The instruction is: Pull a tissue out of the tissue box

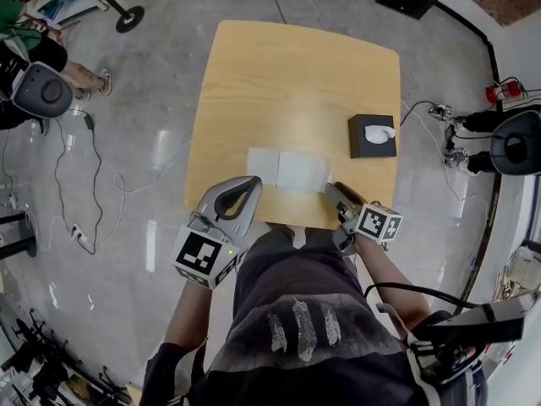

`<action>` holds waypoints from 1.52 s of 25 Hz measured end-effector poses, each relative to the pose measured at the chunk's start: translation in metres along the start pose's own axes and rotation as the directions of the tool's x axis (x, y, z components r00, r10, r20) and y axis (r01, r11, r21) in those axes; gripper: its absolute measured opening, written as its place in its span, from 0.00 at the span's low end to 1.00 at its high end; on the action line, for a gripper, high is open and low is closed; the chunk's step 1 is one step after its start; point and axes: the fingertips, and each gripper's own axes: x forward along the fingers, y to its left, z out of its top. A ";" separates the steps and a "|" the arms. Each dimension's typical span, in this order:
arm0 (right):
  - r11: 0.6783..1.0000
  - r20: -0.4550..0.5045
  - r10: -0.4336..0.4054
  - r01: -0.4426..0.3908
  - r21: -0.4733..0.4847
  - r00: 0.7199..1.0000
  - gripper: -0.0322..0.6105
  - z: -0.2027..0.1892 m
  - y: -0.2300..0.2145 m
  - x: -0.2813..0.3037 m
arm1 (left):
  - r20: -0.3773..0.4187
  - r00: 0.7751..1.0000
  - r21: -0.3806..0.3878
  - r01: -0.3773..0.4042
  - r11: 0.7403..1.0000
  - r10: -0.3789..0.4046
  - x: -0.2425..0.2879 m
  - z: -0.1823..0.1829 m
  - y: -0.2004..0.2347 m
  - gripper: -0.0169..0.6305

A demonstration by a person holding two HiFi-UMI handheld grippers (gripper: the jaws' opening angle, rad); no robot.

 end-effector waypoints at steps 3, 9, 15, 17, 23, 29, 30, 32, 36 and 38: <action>0.999 -0.025 -0.026 0.025 -0.033 0.999 0.47 0.001 -0.001 -0.002 | -0.001 1.000 -0.001 0.000 1.000 0.000 -0.002 -0.001 0.000 0.03; 1.000 -0.032 -0.028 0.027 -0.015 0.999 0.53 0.010 -0.008 -0.004 | 0.006 1.000 -0.003 -0.004 1.000 0.004 -0.003 -0.002 -0.001 0.03; 0.999 -0.103 -0.004 -0.002 -0.051 0.995 0.62 0.012 -0.014 -0.003 | 0.004 1.000 0.000 -0.014 1.000 0.014 -0.005 -0.005 -0.002 0.03; 0.998 -0.133 -0.001 -0.008 -0.065 0.991 0.66 0.010 -0.014 -0.006 | 0.003 1.000 0.000 -0.018 1.000 0.018 -0.011 -0.004 0.000 0.03; 0.984 -0.182 -0.091 0.060 -0.168 0.979 0.68 0.013 -0.033 -0.014 | 0.000 1.000 -0.003 -0.022 1.000 0.022 -0.015 -0.007 -0.002 0.03; 0.932 -0.222 -0.221 0.139 -0.334 0.950 0.68 0.005 -0.034 -0.006 | -0.001 1.000 -0.002 -0.022 1.000 0.022 -0.013 -0.008 -0.003 0.03; 0.929 -0.214 -0.238 0.158 -0.333 0.947 0.68 0.006 -0.034 -0.006 | 0.001 1.000 -0.004 -0.022 1.000 0.022 -0.013 -0.007 -0.004 0.03; 0.926 -0.203 -0.254 0.177 -0.334 0.946 0.68 0.007 -0.033 -0.006 | 0.000 1.000 -0.009 -0.010 1.000 0.010 -0.009 -0.009 -0.008 0.03; 0.930 -0.202 -0.240 0.165 -0.329 0.950 0.68 0.005 -0.034 -0.002 | -0.085 0.995 0.027 0.063 0.998 -0.060 0.027 -0.041 -0.022 0.03; 0.926 -0.196 -0.246 0.170 -0.337 0.949 0.68 0.007 -0.034 -0.001 | -0.155 0.984 0.072 0.098 0.993 -0.086 0.053 -0.067 -0.028 0.03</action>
